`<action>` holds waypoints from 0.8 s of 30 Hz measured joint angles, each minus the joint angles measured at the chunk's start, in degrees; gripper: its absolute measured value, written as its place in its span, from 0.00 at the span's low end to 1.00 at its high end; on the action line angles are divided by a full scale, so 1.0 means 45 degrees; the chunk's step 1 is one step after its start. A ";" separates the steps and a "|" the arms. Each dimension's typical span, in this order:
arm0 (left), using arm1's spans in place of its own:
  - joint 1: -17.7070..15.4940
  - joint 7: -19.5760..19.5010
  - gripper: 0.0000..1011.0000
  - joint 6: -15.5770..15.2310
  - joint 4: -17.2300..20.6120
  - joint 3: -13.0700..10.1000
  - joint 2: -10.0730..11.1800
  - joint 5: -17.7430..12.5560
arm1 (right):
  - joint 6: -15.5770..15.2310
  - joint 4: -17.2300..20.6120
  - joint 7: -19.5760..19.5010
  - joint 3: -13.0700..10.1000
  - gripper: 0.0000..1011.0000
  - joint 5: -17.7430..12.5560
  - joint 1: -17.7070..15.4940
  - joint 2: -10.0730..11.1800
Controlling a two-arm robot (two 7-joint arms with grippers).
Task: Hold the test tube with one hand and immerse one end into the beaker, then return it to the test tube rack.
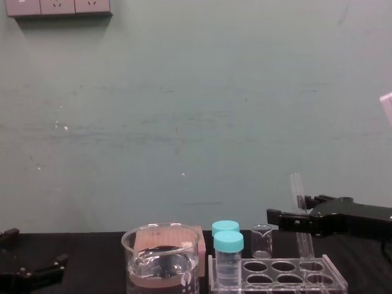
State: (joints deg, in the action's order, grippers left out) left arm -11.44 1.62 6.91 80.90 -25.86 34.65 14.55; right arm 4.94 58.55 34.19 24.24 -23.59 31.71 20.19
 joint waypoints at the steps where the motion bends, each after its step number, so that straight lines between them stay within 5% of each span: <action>1: 0.0000 0.0001 0.99 0.0000 0.0000 0.0000 0.0000 0.0000 | 0.0000 0.0001 0.0000 -0.0001 0.96 -0.0003 -0.0002 0.0000; 19: 0.0001 0.0001 0.99 0.0000 0.0000 0.0000 0.0000 0.0000 | -0.0006 0.0031 -0.0005 -0.0016 0.47 -0.0038 -0.0023 0.0013; 24: 0.0001 0.0000 0.99 0.0000 0.0000 0.0000 0.0000 0.0001 | -0.0004 0.0035 -0.0005 -0.0017 0.27 -0.0038 -0.0025 0.0014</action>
State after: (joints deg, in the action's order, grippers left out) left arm -11.43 1.62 6.91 80.90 -25.86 34.64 14.55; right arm 4.92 58.71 34.16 24.16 -23.76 31.60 20.25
